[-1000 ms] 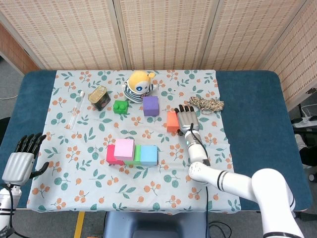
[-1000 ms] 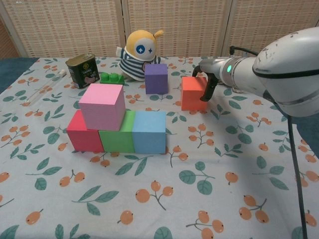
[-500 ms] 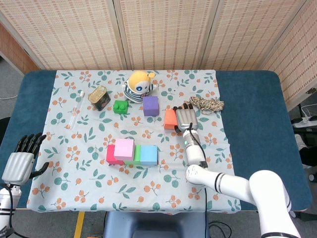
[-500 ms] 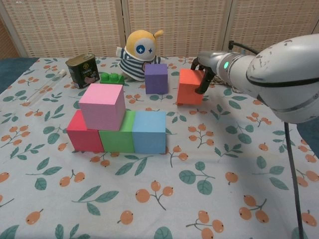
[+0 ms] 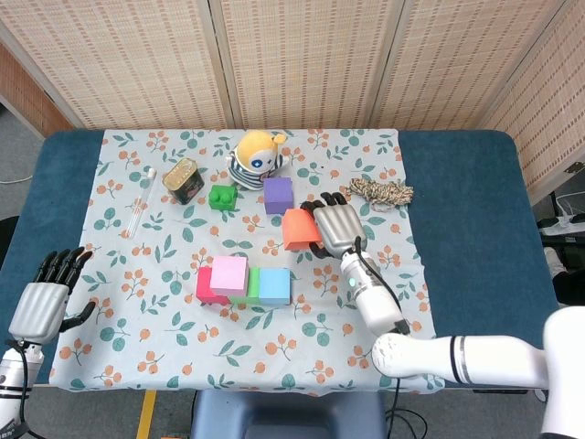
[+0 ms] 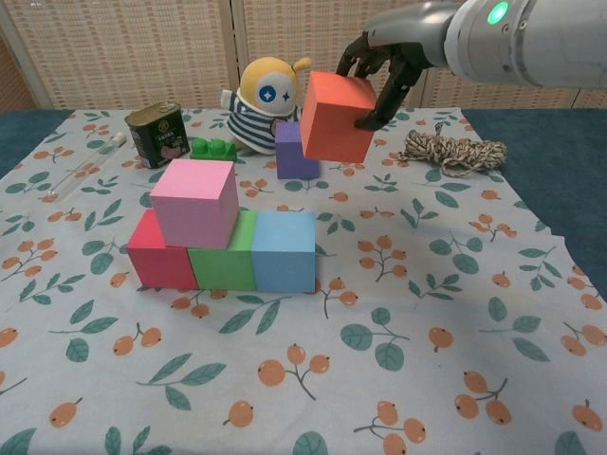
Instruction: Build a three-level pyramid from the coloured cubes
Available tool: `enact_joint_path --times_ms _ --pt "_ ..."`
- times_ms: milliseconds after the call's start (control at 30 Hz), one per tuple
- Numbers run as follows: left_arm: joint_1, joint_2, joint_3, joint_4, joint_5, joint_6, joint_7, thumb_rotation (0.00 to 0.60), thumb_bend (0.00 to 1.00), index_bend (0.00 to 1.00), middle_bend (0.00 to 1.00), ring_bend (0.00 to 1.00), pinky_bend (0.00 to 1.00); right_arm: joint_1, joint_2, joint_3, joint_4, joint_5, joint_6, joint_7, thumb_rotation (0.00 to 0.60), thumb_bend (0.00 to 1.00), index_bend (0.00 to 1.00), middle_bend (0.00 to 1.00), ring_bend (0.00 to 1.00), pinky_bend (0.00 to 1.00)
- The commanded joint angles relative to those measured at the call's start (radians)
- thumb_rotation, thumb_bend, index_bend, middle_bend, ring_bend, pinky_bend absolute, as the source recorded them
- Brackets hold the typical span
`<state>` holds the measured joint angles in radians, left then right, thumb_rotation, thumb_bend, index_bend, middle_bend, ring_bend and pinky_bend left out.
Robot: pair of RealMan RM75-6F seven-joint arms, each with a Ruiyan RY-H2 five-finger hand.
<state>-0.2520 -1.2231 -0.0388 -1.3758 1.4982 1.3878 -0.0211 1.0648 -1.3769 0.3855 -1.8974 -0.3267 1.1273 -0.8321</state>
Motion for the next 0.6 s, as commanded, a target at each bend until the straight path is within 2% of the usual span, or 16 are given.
enact_joint_path --times_ms 33,133,233,367,600 --pt "0.001 0.002 0.0 -0.002 0.001 0.0 0.0 0.6 0.32 0.0 0.03 0.0 0.06 -0.006 0.051 0.003 -0.075 0.032 0.028 -0.006 0.6 0.5 0.67 0.26 0.09 0.1" --pt "0.004 0.008 -0.003 -0.005 0.0 0.007 -0.003 0.6 0.32 0.0 0.03 0.0 0.06 0.008 0.04 0.001 -0.104 0.054 0.038 -0.004 0.6 0.5 0.67 0.26 0.09 0.1" --pt "0.012 0.023 -0.005 -0.009 0.006 0.023 -0.031 0.6 0.32 0.0 0.03 0.0 0.06 0.071 -0.022 -0.008 -0.128 0.115 0.103 -0.057 0.6 0.5 0.67 0.26 0.09 0.09" --pt "0.015 0.032 -0.003 -0.011 0.016 0.027 -0.054 0.6 0.32 0.0 0.03 0.0 0.06 0.139 -0.103 0.008 -0.122 0.195 0.168 -0.091 0.6 0.5 0.67 0.26 0.09 0.09" --pt "0.02 0.042 0.001 -0.012 0.029 0.035 -0.078 0.6 0.32 0.0 0.03 0.0 0.06 0.207 -0.191 0.003 -0.107 0.22 0.279 -0.15 0.6 0.5 0.68 0.26 0.09 0.09"
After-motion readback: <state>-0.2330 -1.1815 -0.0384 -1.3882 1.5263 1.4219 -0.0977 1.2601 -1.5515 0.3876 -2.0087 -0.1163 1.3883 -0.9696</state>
